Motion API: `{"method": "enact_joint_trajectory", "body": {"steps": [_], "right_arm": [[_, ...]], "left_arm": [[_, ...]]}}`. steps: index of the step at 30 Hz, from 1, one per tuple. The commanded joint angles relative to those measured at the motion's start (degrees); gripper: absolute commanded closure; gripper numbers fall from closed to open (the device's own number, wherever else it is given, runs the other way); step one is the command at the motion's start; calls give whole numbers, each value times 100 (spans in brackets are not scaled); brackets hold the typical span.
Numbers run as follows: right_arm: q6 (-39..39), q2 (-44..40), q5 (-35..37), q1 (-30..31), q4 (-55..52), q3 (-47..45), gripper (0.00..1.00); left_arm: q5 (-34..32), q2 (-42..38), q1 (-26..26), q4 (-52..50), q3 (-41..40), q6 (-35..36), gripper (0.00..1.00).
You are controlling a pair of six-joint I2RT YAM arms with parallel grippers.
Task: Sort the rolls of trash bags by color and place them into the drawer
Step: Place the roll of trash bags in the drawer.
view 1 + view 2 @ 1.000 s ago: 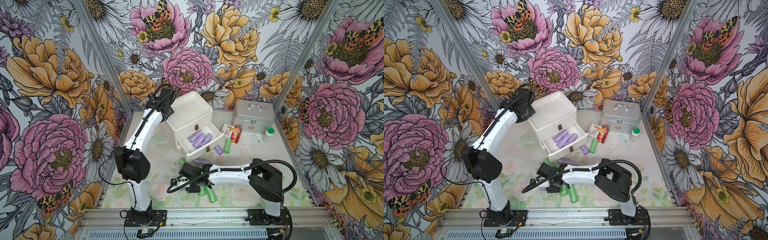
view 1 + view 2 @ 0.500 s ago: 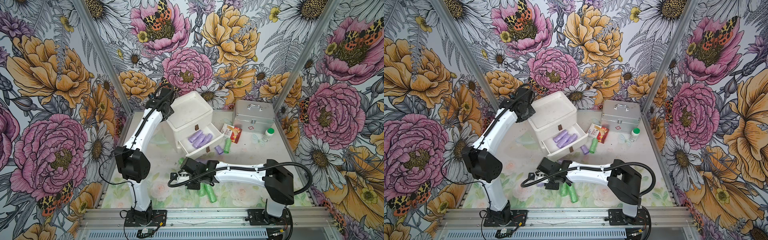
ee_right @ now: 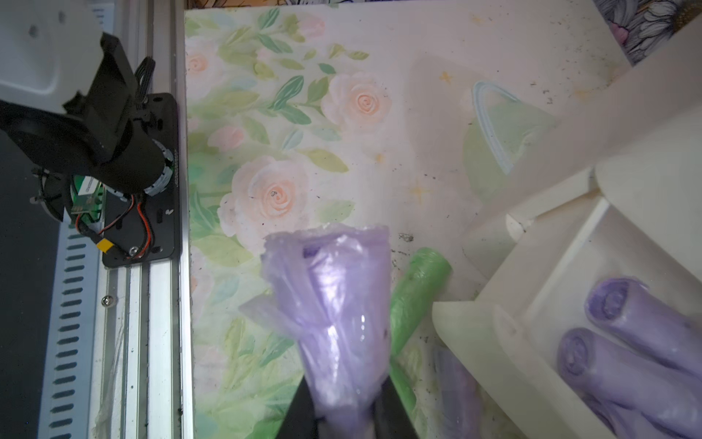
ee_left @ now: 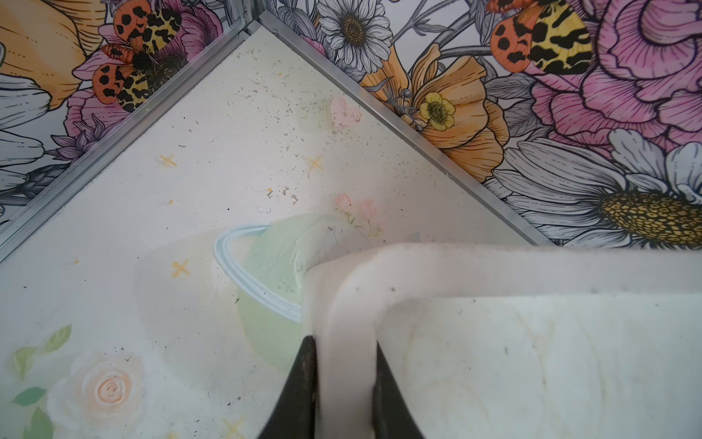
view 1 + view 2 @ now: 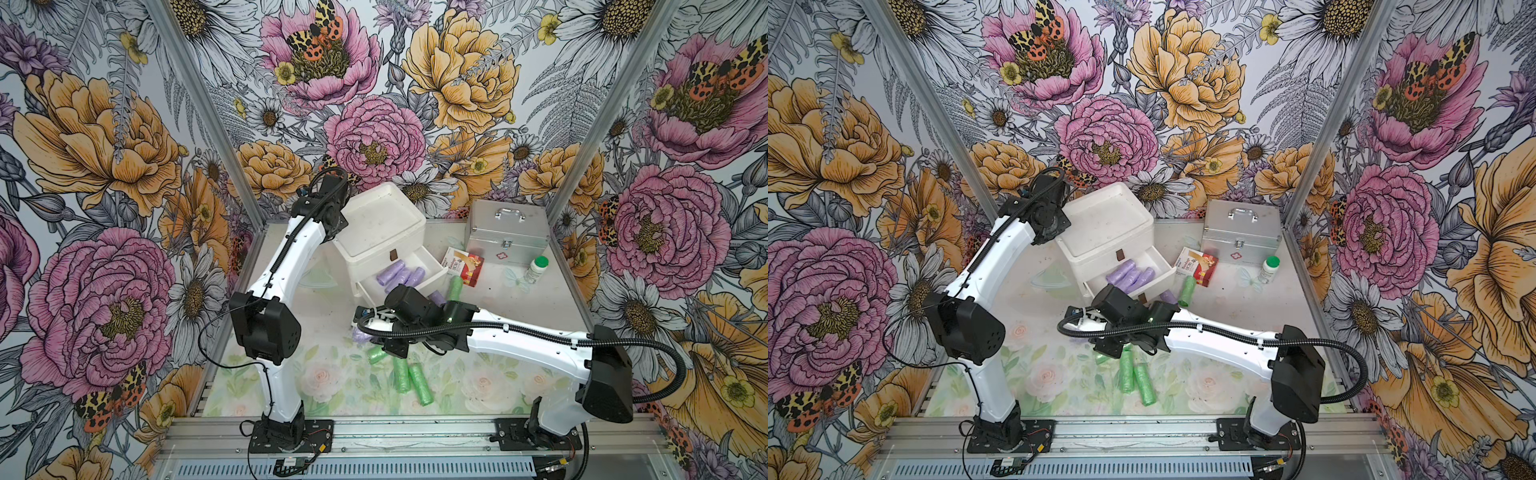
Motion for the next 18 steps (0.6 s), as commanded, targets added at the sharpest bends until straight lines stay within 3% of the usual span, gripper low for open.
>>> {"method": "enact_joint_trajectory", "body": {"steps": [1, 18], "right_arm": [[618, -393, -224, -221, 108, 164, 81], [3469, -578, 16, -1504, 445, 297, 77]], "left_arm": [[2116, 527, -131, -243, -379, -669, 100], [2125, 525, -155, -241, -424, -697, 100]]}}
